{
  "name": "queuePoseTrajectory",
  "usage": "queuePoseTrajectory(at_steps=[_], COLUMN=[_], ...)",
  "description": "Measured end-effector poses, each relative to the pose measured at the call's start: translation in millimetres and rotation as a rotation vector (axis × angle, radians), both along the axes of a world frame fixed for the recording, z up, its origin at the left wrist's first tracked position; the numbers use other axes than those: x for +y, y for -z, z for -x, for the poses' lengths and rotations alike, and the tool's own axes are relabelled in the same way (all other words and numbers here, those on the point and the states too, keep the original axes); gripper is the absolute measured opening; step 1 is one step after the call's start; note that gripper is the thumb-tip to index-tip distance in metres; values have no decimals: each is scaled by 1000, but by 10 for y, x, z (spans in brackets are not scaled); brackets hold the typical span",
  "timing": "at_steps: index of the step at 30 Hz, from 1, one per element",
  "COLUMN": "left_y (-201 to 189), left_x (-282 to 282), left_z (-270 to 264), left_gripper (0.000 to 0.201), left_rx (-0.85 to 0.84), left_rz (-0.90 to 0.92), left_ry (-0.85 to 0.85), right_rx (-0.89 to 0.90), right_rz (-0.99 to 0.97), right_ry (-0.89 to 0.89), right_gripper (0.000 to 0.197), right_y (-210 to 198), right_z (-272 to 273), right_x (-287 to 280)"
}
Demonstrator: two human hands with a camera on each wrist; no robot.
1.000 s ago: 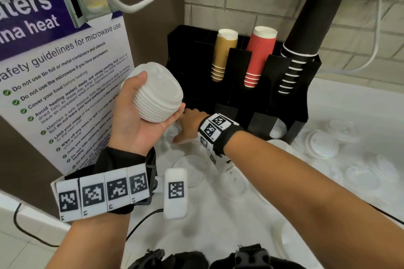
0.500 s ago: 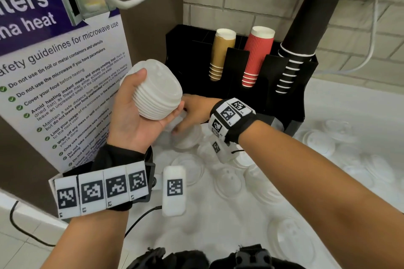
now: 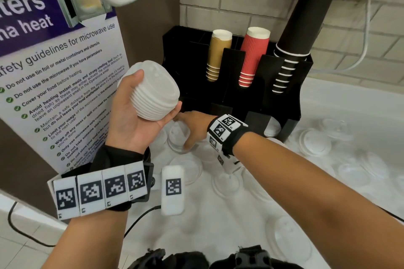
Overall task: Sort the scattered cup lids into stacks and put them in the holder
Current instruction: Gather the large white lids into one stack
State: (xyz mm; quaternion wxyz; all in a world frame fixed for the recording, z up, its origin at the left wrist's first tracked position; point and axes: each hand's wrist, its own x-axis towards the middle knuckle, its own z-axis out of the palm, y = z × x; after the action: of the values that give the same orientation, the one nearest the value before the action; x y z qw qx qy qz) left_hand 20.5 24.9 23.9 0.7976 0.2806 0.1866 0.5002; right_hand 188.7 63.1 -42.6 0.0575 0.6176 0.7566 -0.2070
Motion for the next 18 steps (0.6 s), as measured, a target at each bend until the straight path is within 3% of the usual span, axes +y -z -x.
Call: queuePoseTrajectory(at_steps=[5,8,12,14,18], left_y=[-12,-23,-19,-23,-37], left_x=[-20,-29,-42,-49,-61], left_z=[8,3,0,4,10], left_gripper=[51,50,46,47,54], left_rx=[34,39,36,38,49], left_rz=[25,19,-2,-1,14], left_ry=[-68,-78,-67,-69,-76], right_rx=[215,244,207,138,-265], right_rz=[-141,-175,-164,-221,-305], right_ry=[87,98,66,11,-204], right_gripper=[80,72,80,86,84], right_y=[-220,-346,-424,-395,-180], right_z=[-159,-214,-199,-119,134], right_x=[-49,-53,-67,-107,-223])
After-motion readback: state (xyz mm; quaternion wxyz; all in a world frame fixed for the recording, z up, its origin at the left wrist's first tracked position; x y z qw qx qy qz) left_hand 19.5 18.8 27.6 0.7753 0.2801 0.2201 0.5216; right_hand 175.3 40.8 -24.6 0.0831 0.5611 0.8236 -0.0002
